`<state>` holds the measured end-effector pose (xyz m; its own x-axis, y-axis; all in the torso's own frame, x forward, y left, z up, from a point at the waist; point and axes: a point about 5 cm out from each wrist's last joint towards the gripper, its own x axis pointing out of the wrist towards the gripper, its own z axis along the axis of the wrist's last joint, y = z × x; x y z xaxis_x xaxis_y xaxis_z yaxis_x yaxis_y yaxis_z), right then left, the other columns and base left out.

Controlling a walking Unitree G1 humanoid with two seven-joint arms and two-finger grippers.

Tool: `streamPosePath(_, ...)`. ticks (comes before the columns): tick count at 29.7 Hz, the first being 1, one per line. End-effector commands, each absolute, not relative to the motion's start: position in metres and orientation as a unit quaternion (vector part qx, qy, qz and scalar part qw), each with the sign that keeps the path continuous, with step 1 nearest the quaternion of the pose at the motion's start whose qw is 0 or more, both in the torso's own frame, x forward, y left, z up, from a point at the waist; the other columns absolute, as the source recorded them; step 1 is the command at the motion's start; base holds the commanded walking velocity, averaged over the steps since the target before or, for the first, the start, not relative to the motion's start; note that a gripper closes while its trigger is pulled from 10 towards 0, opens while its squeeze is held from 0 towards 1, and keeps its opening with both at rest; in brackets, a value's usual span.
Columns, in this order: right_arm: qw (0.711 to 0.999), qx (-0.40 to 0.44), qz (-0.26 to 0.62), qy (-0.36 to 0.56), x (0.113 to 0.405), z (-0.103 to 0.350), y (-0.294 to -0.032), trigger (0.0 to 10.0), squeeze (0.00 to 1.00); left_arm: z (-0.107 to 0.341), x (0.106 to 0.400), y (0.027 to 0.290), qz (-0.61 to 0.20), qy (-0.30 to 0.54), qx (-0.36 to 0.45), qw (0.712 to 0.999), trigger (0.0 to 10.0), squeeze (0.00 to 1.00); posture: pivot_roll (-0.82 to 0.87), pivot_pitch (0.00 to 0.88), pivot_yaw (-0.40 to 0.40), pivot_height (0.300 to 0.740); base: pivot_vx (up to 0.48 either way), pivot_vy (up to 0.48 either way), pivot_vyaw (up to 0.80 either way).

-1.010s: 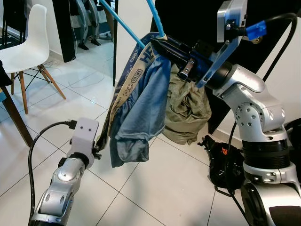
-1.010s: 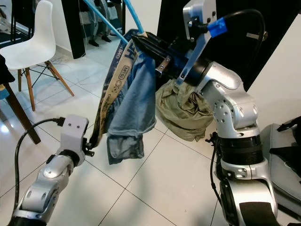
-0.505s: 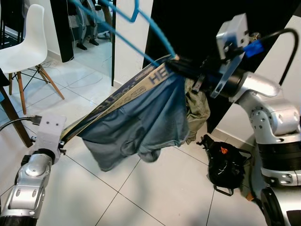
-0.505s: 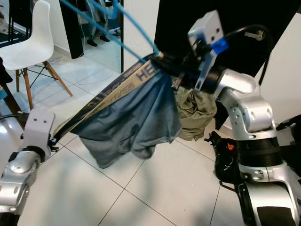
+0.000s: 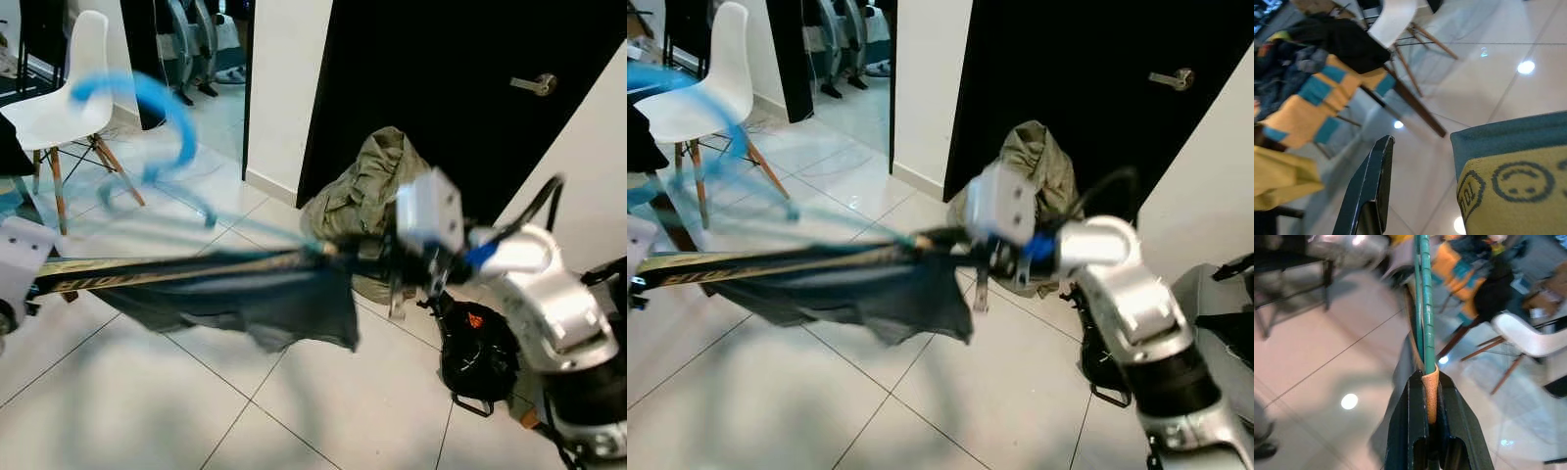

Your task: Hang hanger

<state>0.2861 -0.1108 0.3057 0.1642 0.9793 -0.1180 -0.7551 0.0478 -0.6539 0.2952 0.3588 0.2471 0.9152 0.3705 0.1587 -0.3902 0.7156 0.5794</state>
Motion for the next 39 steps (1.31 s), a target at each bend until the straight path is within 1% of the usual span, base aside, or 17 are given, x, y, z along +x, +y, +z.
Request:
streamPosePath(1, 0.688, -0.323, 0.619, -0.198, 0.282, 0.308, -0.112, 10.0, 0.00, 0.247, 0.291, 0.370, 0.222, -0.001, 0.324, 0.920, 10.0, 0.00, -0.05, 0.205, -0.117, 0.740, 0.000, 0.000, 0.00)
streamPosePath(5, 0.673, -0.354, 0.620, -0.194, 0.283, 0.298, -0.110, 10.0, 0.00, 0.252, 0.292, 0.372, 0.216, -0.005, 0.324, 0.921, 10.0, 0.00, -0.05, 0.206, -0.115, 0.740, 0.000, 0.000, 0.00)
streamPosePath(9, 0.678, -0.361, 0.612, -0.187, 0.286, 0.292, -0.109, 10.0, 0.00, 0.254, 0.293, 0.370, 0.212, -0.008, 0.321, 0.923, 10.0, 0.00, -0.05, 0.208, -0.118, 0.740, 0.000, 0.000, 0.00)
streamPosePath(11, 0.706, -0.354, 0.588, -0.177, 0.295, 0.286, -0.108, 10.0, 0.00, 0.253, 0.294, 0.365, 0.203, -0.011, 0.316, 0.927, 10.0, 0.00, -0.05, 0.212, -0.120, 0.740, 0.000, 0.000, 0.00)
streamPosePath(12, 0.706, -0.354, 0.588, -0.177, 0.295, 0.286, -0.108, 10.0, 0.00, 0.253, 0.294, 0.365, 0.203, -0.011, 0.316, 0.927, 10.0, 0.00, -0.05, 0.212, -0.120, 0.740, 0.000, 0.000, 0.00)
streamPosePath(16, 0.752, -0.336, 0.545, -0.157, 0.311, 0.276, -0.112, 9.7, 0.00, 0.246, 0.294, 0.358, 0.191, -0.006, 0.310, 0.931, 10.0, 0.00, -0.05, 0.215, -0.122, 0.740, 0.000, 0.000, 0.00)
streamPosePath(18, 0.759, -0.331, 0.539, -0.154, 0.314, 0.273, -0.113, 9.7, 0.00, 0.244, 0.294, 0.358, 0.188, -0.005, 0.309, 0.932, 10.0, 0.00, -0.05, 0.215, -0.122, 0.740, 0.000, 0.000, 0.00)
streamPosePath(22, 0.761, -0.336, 0.535, -0.146, 0.317, 0.267, -0.117, 10.0, 0.00, 0.239, 0.295, 0.355, 0.184, -0.001, 0.306, 0.934, 10.0, 0.00, -0.05, 0.219, -0.126, 0.740, 0.000, 0.000, 0.00)
streamPosePath(28, 0.765, -0.343, 0.528, -0.135, 0.319, 0.261, -0.122, 10.0, 0.00, 0.236, 0.295, 0.354, 0.182, 0.002, 0.303, 0.935, 10.0, 0.00, -0.06, 0.221, -0.128, 0.740, 0.000, 0.000, 0.00)
streamPosePath(29, 0.768, -0.331, 0.532, -0.134, 0.319, 0.262, -0.124, 10.0, 0.00, 0.234, 0.295, 0.354, 0.183, 0.005, 0.302, 0.936, 10.0, 0.00, -0.06, 0.222, -0.129, 0.740, 0.000, 0.000, 0.00)
streamPosePath(31, 0.762, -0.318, 0.547, -0.136, 0.315, 0.264, -0.127, 10.0, 0.00, 0.233, 0.294, 0.355, 0.184, 0.008, 0.301, 0.936, 10.0, 0.00, -0.06, 0.222, -0.128, 0.740, 0.000, 0.000, 0.00)
streamPosePath(32, 0.751, -0.314, 0.565, -0.134, 0.309, 0.264, -0.130, 10.0, 0.00, 0.232, 0.294, 0.356, 0.183, 0.010, 0.302, 0.936, 10.0, 0.00, -0.06, 0.223, -0.128, 0.740, 0.000, 0.000, 0.00)
streamPosePath(33, 0.751, -0.314, 0.565, -0.134, 0.309, 0.264, -0.130, 10.0, 0.00, 0.232, 0.294, 0.356, 0.183, 0.010, 0.302, 0.936, 10.0, 0.00, -0.06, 0.223, -0.128, 0.740, 0.000, 0.000, 0.00)
streamPosePath(34, 0.741, -0.317, 0.578, -0.132, 0.303, 0.263, -0.134, 10.0, 0.00, 0.232, 0.293, 0.358, 0.183, 0.012, 0.303, 0.935, 10.0, 0.00, -0.06, 0.223, -0.128, 0.740, 0.000, 0.000, 0.00)
streamPosePath(35, 0.741, -0.317, 0.578, -0.132, 0.303, 0.263, -0.134, 10.0, 0.00, 0.232, 0.293, 0.358, 0.183, 0.012, 0.303, 0.935, 10.0, 0.00, -0.06, 0.223, -0.128, 0.740, 0.000, 0.000, 0.00)
streamPosePath(37, 0.731, -0.326, 0.586, -0.125, 0.298, 0.263, -0.143, 10.0, 0.00, 0.234, 0.292, 0.364, 0.188, 0.015, 0.307, 0.933, 10.0, 0.00, -0.06, 0.229, -0.127, 0.740, 0.000, 0.000, 0.00)
streamPosePath(39, 0.732, -0.327, 0.585, -0.123, 0.297, 0.264, -0.147, 10.0, 0.00, 0.235, 0.291, 0.366, 0.191, 0.017, 0.309, 0.931, 10.0, 0.00, -0.06, 0.230, -0.127, 0.740, 0.000, 0.000, 0.00)
